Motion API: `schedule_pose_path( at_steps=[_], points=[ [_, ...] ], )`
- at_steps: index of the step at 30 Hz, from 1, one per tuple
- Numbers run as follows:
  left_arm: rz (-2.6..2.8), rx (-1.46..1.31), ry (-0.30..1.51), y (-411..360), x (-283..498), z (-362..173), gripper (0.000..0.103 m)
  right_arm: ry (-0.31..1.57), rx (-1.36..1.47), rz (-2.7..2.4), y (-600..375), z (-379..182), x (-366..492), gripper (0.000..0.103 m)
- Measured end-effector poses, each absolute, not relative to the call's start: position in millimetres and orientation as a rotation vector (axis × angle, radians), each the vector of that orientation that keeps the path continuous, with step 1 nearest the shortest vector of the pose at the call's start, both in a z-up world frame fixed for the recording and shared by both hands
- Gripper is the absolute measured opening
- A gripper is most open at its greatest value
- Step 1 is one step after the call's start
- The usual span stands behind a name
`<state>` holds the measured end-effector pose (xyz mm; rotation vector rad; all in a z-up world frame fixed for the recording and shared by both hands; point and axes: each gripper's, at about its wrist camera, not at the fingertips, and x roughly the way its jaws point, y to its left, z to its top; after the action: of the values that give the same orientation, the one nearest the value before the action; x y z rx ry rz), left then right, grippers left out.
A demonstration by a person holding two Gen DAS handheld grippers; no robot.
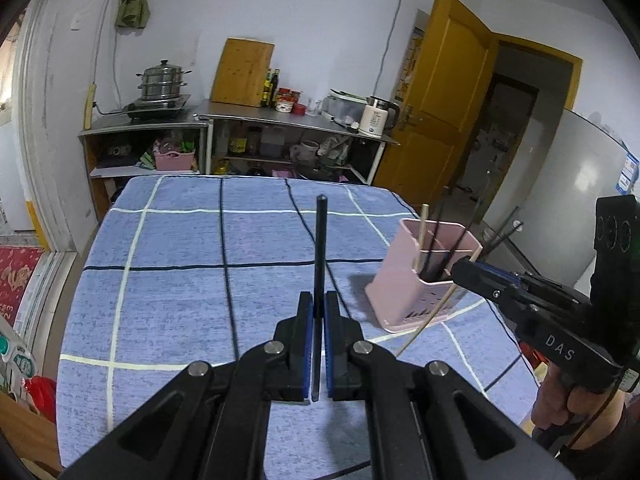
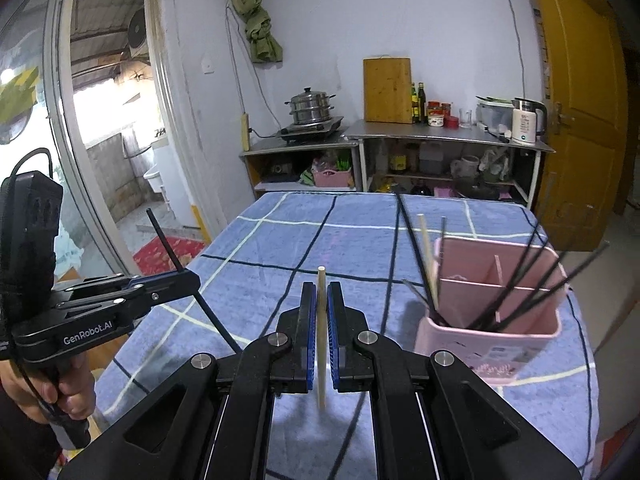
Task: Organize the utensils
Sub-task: 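Lift both held chopsticks upright and carry them over the pink holder, then lower both chopsticks into the pink holder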
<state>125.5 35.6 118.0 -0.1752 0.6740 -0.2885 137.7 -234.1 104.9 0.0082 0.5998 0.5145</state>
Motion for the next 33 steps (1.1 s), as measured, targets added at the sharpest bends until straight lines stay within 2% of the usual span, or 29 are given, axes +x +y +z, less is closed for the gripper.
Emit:
schedule_pose_path(
  at_steps=[12, 28, 33],
  points=[
    [-0.435, -0.153, 0.684, -24, 133, 132, 0.005, 0.571, 0.074, 0.409, -298, 117, 132, 0.005],
    [-0.531, -0.165, 0.543, -73, 178, 205, 0.005, 0.430, 0.125, 0.330, -340, 173, 157, 0.005],
    [-0.519, -0.152, 0.525, -81, 195, 209, 0.005, 0.410, 0.125, 0.305, -345, 178, 170, 0.005]
  ],
)
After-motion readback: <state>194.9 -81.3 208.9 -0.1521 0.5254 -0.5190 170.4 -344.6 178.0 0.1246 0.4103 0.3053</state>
